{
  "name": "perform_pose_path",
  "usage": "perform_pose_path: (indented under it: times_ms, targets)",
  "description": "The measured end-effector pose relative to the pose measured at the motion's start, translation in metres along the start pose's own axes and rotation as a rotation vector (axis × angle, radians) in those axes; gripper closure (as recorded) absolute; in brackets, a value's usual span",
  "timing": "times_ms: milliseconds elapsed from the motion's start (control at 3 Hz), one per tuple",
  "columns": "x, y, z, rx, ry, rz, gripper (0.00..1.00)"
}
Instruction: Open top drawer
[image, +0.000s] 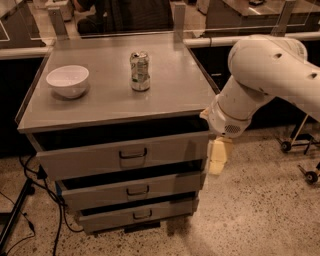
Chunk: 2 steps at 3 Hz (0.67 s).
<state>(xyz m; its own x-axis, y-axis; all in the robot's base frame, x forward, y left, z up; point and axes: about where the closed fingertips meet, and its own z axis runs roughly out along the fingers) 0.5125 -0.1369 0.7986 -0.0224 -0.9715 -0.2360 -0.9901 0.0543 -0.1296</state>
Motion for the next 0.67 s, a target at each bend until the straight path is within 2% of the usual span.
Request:
perform_pose_path:
  times_ms: [333, 667]
  targets:
    - [-0.006, -0.009, 0.018, -0.008, -0.003, -0.006, 0.0]
    - [-0.008, -0.006, 0.044, -0.038, -0.01, 0.002, 0.0]
